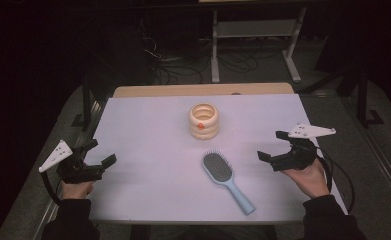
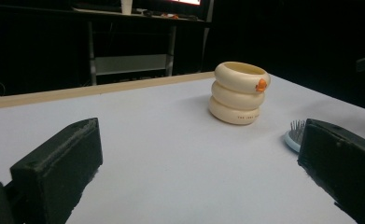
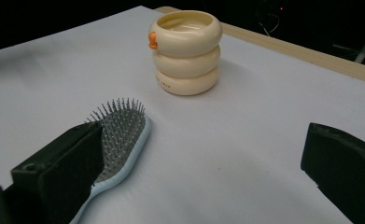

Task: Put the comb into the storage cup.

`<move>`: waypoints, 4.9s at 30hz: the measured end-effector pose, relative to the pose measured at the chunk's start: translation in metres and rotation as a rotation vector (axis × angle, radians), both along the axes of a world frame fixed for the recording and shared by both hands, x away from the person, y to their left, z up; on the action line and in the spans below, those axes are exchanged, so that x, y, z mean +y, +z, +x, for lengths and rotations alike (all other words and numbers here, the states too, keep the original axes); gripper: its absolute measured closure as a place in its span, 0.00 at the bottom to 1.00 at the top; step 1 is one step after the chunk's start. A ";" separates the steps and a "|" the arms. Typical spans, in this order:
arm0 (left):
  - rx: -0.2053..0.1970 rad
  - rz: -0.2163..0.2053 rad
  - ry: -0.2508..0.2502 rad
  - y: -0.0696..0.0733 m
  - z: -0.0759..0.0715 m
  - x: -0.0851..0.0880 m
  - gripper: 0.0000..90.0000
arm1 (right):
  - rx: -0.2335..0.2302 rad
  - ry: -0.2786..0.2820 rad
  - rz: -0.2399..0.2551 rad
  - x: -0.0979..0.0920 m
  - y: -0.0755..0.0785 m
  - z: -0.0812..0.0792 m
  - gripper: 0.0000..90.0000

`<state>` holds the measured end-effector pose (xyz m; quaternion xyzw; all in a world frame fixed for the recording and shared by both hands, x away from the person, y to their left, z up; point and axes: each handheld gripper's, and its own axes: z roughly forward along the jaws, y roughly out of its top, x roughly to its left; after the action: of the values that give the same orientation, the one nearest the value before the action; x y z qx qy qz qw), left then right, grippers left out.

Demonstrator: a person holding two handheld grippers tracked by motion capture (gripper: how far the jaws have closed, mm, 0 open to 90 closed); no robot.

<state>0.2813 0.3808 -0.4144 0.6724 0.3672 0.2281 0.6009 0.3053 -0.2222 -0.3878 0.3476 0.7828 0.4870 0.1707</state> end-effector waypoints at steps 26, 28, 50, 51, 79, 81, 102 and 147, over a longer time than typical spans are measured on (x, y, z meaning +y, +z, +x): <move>-0.002 -0.005 0.001 0.000 -0.001 0.000 0.00 | 0.040 0.126 -0.069 0.039 0.000 -0.003 0.00; -0.002 -0.005 0.001 0.000 -0.001 0.000 0.00 | 0.042 0.138 -0.075 0.041 -0.001 -0.004 0.00; -0.002 -0.013 0.000 0.000 -0.001 0.001 0.00 | 0.087 0.252 -0.149 0.072 -0.007 -0.013 0.00; -0.002 -0.013 0.000 0.000 -0.001 0.001 0.00 | 0.090 0.256 -0.152 0.074 -0.008 -0.013 0.00; -0.002 -0.009 -0.003 0.000 0.000 0.000 0.00 | 0.153 0.371 -0.246 0.102 -0.024 -0.026 0.00; -0.001 -0.009 -0.004 0.000 0.000 0.000 0.00 | 0.154 0.385 -0.251 0.104 -0.025 -0.027 0.00; -0.002 -0.005 -0.006 0.000 -0.001 0.000 0.00 | 0.202 0.510 -0.294 0.120 -0.031 -0.039 0.17; -0.002 -0.003 -0.010 0.000 0.000 -0.001 0.00 | 0.318 0.582 -0.430 0.119 -0.042 -0.047 0.99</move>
<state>0.2810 0.3803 -0.4144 0.6731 0.3634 0.2254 0.6034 0.2582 -0.1036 -0.4302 0.1384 0.9495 0.2803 -0.0290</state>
